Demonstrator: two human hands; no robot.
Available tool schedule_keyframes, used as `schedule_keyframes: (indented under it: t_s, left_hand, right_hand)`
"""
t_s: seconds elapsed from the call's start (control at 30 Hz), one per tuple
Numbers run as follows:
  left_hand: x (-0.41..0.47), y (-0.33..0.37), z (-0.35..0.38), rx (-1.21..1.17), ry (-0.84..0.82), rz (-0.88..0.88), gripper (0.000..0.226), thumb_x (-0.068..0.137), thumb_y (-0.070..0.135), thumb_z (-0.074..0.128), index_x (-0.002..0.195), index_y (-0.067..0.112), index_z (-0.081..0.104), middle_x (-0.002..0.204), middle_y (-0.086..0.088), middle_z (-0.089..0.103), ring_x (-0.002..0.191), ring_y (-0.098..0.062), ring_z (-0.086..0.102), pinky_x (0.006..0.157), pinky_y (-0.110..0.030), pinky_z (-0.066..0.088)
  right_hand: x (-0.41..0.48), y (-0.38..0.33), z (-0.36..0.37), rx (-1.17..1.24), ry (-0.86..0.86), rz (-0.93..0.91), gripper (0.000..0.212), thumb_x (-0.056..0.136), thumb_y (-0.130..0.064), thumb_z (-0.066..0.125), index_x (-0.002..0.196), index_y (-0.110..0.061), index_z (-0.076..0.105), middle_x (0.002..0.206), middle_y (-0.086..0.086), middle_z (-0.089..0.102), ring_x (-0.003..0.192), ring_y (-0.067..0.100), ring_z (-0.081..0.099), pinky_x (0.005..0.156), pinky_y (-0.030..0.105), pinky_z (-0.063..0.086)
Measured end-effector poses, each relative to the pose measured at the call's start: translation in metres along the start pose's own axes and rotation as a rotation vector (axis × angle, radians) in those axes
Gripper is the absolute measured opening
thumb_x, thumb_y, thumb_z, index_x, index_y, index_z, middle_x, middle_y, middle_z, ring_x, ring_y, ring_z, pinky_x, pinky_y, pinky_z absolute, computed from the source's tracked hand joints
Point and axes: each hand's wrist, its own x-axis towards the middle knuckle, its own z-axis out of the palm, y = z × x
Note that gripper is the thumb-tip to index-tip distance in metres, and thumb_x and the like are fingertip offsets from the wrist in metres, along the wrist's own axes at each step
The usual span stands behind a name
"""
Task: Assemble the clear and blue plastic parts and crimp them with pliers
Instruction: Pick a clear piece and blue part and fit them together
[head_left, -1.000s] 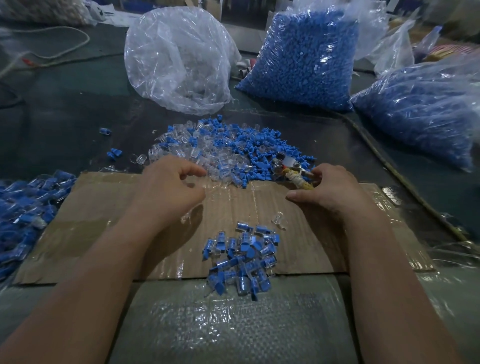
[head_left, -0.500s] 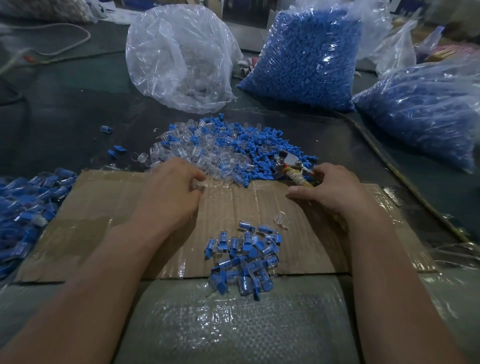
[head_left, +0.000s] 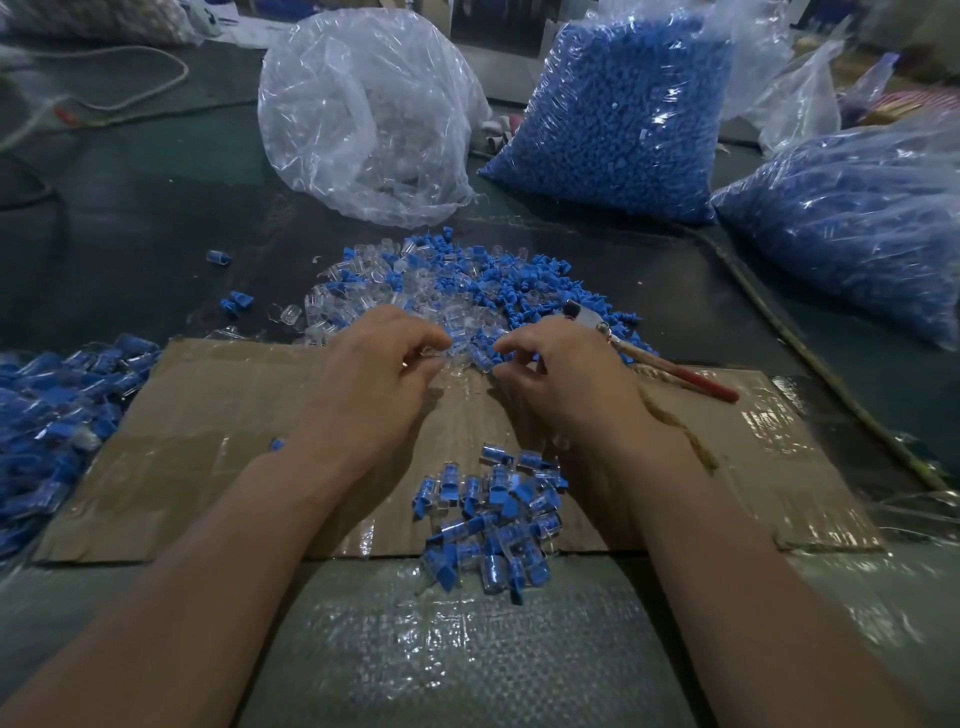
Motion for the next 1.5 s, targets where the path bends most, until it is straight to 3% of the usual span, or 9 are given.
schedule_keyframes:
  t_s: [0.07,0.17,0.3,0.43,0.53,0.67,0.83,1.07,1.5]
  left_hand:
    - [-0.001,0.001,0.000,-0.015,0.012,-0.006,0.017,0.086,0.011,0.061,0.103,0.009,0.066,0.091,0.004,0.054,0.084,-0.006,0.047,0.071,-0.008,0.032]
    - [-0.002,0.003,0.000,-0.054,0.025,-0.031,0.015,0.086,0.013,0.062,0.100,0.011,0.066,0.086,0.006,0.053,0.075,-0.002,0.047,0.070,-0.009,0.035]
    - [-0.002,0.004,-0.003,-0.171,0.034,-0.122,0.019,0.085,0.012,0.063,0.102,0.021,0.065,0.080,0.019,0.051,0.075,0.004,0.051,0.066,-0.009,0.039]
    - [-0.001,0.008,-0.007,-0.431,-0.009,-0.229,0.035,0.083,0.003,0.061,0.102,0.032,0.057,0.085,0.013,0.059,0.079,-0.001,0.059,0.064,-0.007,0.049]
    - [-0.001,0.009,-0.010,-0.543,-0.033,-0.262,0.036,0.083,-0.001,0.059,0.098,0.032,0.061,0.086,0.007,0.064,0.073,-0.001,0.063,0.066,-0.005,0.048]
    - [-0.002,0.011,-0.011,-0.697,-0.071,-0.316,0.029,0.085,-0.002,0.057,0.092,0.025,0.065,0.080,0.000,0.070,0.070,0.000,0.065,0.063,-0.008,0.049]
    - [-0.002,0.010,-0.010,-0.798,-0.104,-0.333,0.024,0.083,-0.001,0.058,0.091,0.020,0.064,0.080,-0.002,0.071,0.074,-0.008,0.068,0.064,-0.013,0.052]
    - [-0.001,0.009,-0.009,-0.780,-0.151,-0.274,0.019,0.081,-0.002,0.060,0.084,0.017,0.063,0.076,0.000,0.071,0.068,-0.006,0.067,0.063,-0.013,0.051]
    - [-0.001,0.013,-0.012,-0.874,-0.133,-0.266,0.023,0.082,-0.007,0.055,0.082,0.015,0.063,0.068,0.005,0.070,0.064,-0.005,0.066,0.060,-0.012,0.051]
  right_hand:
    - [0.002,0.000,0.004,-0.048,-0.042,-0.008,0.033,0.088,-0.036,0.058,0.118,-0.022,0.060,0.095,-0.004,0.050,0.084,0.007,0.042,0.071,0.024,0.033]
    - [0.003,0.000,0.007,-0.059,-0.090,0.017,0.023,0.085,-0.040,0.059,0.102,-0.024,0.059,0.092,-0.008,0.045,0.082,0.007,0.042,0.063,0.021,0.030]
    - [0.004,0.000,0.005,0.002,-0.091,0.053,0.014,0.084,-0.032,0.064,0.084,-0.025,0.052,0.087,-0.008,0.048,0.078,0.007,0.045,0.068,0.023,0.037]
    - [0.001,0.001,0.002,0.046,-0.064,0.053,0.014,0.087,-0.016,0.061,0.101,-0.019,0.061,0.095,-0.004,0.054,0.085,0.010,0.050,0.075,0.024,0.042]
    - [-0.001,0.003,-0.002,0.081,0.007,0.067,0.027,0.091,-0.011,0.054,0.116,-0.020,0.061,0.096,-0.007,0.046,0.083,0.003,0.042,0.071,0.011,0.033]
    - [-0.007,-0.004,-0.009,0.397,0.080,0.094,0.019,0.087,-0.009,0.060,0.088,-0.028,0.059,0.083,-0.017,0.052,0.076,-0.004,0.051,0.066,0.005,0.041]
    - [-0.012,-0.018,-0.013,0.704,0.123,0.099,0.026,0.079,-0.002,0.068,0.073,-0.025,0.056,0.073,0.000,0.064,0.073,0.022,0.064,0.071,0.033,0.056]
    - [-0.015,-0.026,-0.017,0.992,0.168,0.072,0.022,0.079,0.003,0.065,0.076,-0.018,0.064,0.063,-0.007,0.065,0.062,0.008,0.064,0.062,0.020,0.054]
    - [-0.017,-0.032,-0.011,0.847,0.108,0.035,0.022,0.081,-0.001,0.066,0.076,-0.023,0.062,0.069,-0.004,0.067,0.063,0.010,0.065,0.062,0.021,0.055]
